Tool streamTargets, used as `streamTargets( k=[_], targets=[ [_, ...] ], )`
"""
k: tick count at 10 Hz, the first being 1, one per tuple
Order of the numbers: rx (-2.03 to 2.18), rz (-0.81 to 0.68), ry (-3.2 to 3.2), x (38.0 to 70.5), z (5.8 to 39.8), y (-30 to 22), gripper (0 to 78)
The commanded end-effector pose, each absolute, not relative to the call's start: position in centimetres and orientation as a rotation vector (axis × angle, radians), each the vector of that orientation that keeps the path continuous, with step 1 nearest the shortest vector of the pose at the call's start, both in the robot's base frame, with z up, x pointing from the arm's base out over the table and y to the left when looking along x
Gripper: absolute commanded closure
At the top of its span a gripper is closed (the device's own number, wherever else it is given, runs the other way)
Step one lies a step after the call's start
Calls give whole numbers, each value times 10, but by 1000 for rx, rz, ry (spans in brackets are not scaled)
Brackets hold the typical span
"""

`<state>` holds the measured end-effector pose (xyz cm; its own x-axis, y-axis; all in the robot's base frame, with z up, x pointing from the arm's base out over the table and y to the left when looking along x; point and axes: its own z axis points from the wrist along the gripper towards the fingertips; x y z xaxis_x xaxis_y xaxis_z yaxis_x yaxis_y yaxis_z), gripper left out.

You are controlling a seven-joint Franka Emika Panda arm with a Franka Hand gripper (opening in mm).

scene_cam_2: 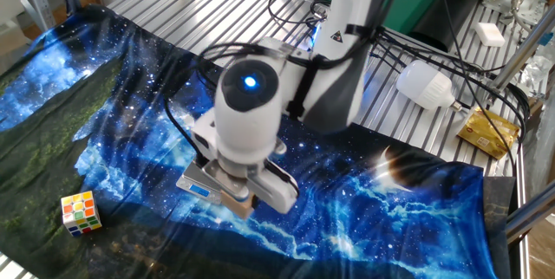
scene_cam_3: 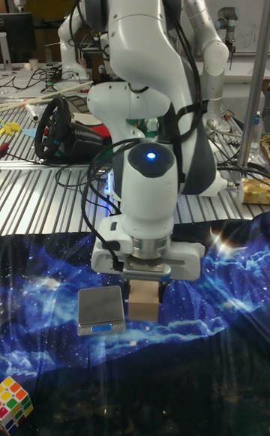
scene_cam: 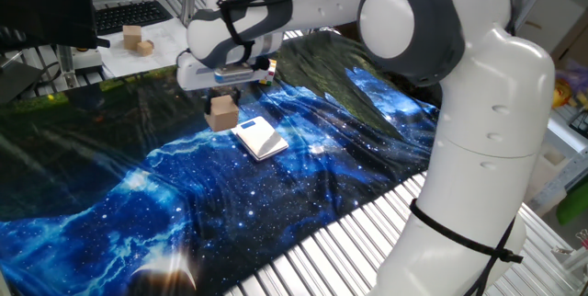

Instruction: Place the block on the scale

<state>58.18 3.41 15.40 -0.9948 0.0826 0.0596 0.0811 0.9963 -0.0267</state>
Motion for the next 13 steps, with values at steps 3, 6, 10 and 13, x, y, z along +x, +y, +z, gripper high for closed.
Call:
streamTargets(
  k=[3,6,10,13],
  targets=[
    [-10,30,-3084,567,151,-7,763],
    [39,31,-3085,557,148,-26,763],
    [87,31,-3087,553,146,-40,763],
    [134,31,-3089,548,140,-55,763]
  ],
)
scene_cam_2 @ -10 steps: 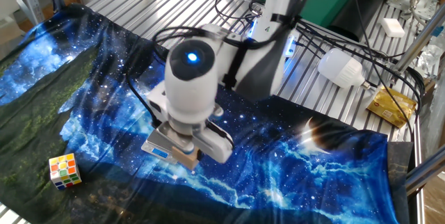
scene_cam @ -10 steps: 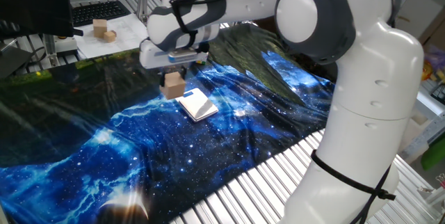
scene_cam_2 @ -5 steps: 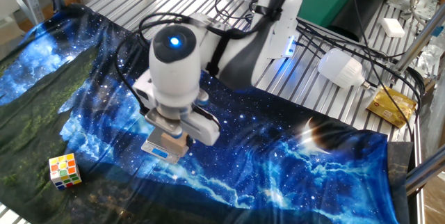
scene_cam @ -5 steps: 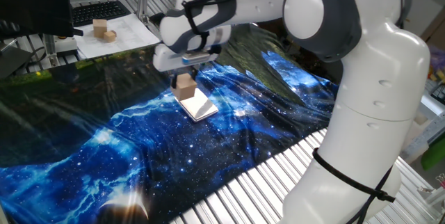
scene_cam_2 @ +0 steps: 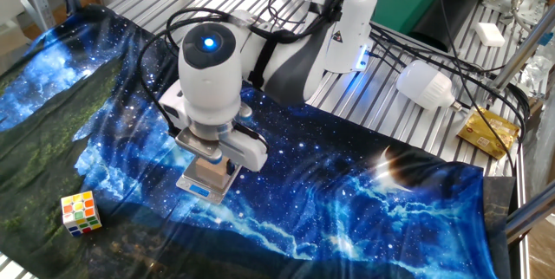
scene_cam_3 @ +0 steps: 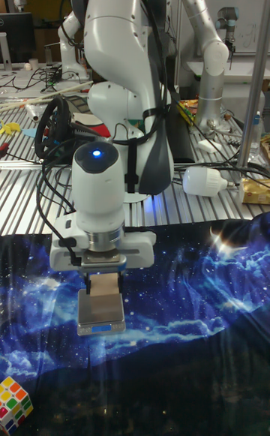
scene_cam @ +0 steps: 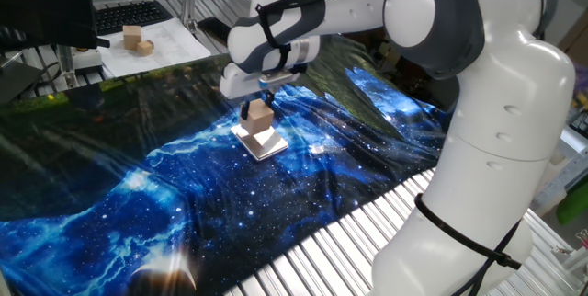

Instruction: Place the block on the scale

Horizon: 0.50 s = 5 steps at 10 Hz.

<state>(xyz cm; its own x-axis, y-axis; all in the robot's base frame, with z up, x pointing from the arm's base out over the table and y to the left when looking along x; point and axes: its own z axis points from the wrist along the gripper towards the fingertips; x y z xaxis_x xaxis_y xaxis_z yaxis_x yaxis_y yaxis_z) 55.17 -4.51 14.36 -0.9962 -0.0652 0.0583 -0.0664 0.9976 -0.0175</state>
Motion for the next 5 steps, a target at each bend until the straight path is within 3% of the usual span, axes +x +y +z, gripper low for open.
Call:
streamTargets(
  k=[1,5],
  targets=[
    [137,32,-3090,542,137,-56,763],
    [172,30,-3094,537,135,-56,763]
  ],
)
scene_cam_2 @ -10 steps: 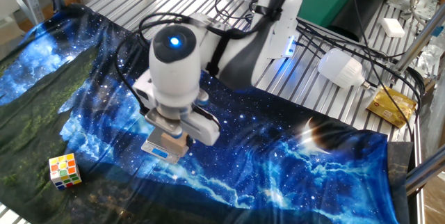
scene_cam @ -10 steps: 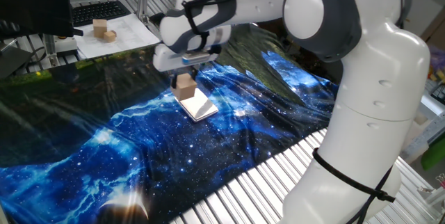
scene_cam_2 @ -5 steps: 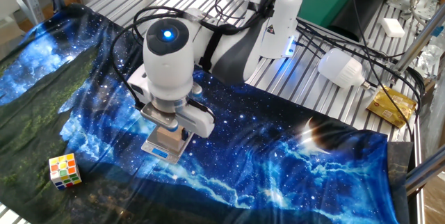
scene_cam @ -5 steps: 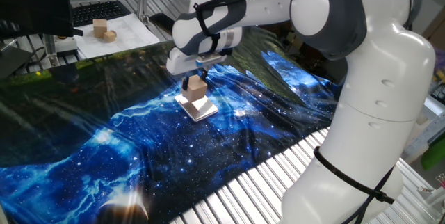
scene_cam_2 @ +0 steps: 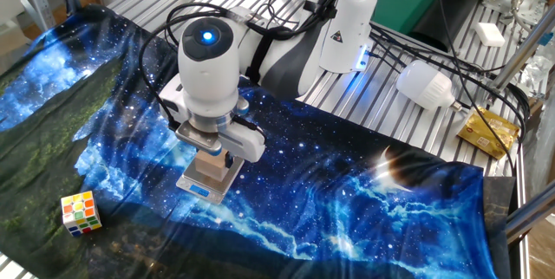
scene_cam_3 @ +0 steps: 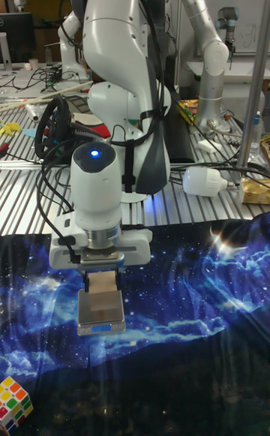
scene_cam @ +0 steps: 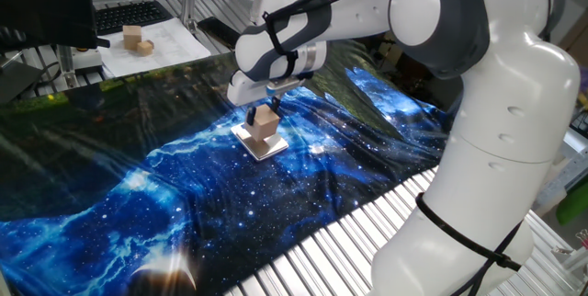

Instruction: Place the block on the scale

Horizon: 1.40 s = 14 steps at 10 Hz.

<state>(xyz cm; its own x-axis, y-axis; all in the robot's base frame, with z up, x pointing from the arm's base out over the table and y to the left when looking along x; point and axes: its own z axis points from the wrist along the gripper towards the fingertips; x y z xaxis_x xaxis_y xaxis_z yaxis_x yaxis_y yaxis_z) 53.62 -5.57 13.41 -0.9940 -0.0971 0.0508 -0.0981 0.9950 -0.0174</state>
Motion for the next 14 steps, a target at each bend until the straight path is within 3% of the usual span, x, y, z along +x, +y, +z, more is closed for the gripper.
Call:
streamTargets(
  k=[1,14],
  targets=[
    [188,32,-3092,537,135,-57,763],
    [165,45,-3102,535,119,-61,763]
  ],
)
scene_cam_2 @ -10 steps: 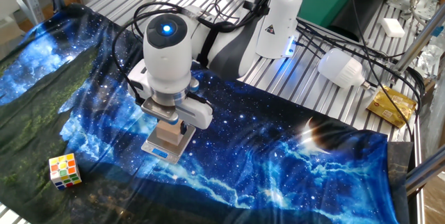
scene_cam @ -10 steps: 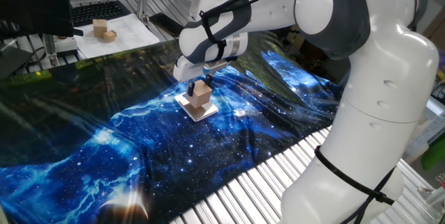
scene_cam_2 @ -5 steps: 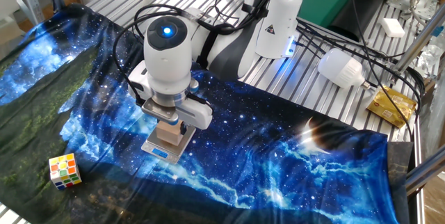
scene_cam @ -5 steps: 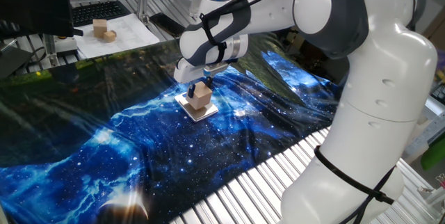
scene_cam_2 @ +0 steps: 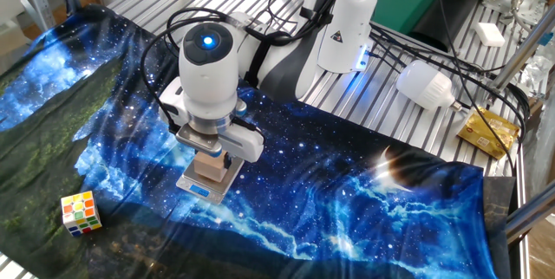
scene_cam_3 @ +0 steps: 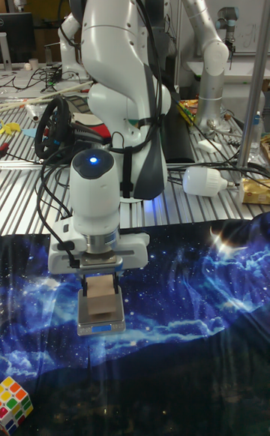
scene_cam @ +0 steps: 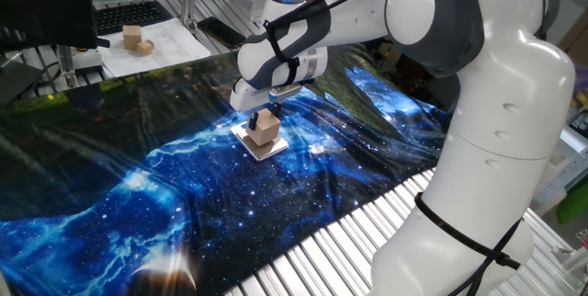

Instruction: Place the block on the scale

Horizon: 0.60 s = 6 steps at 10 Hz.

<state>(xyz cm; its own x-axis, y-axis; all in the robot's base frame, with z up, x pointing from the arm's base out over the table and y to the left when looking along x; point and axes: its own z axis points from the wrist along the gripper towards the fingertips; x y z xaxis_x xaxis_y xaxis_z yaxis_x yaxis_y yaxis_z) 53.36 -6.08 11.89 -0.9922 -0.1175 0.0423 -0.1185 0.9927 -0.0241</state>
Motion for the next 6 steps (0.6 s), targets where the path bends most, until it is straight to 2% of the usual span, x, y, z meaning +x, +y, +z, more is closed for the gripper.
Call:
streamTargets(
  k=[1,2,3,6],
  targets=[
    [168,46,-3102,534,119,-61,763],
    [168,48,-3104,534,119,-61,763],
    [173,52,-3104,534,119,-61,1],
    [173,52,-3104,534,119,-61,1]
  ],
)
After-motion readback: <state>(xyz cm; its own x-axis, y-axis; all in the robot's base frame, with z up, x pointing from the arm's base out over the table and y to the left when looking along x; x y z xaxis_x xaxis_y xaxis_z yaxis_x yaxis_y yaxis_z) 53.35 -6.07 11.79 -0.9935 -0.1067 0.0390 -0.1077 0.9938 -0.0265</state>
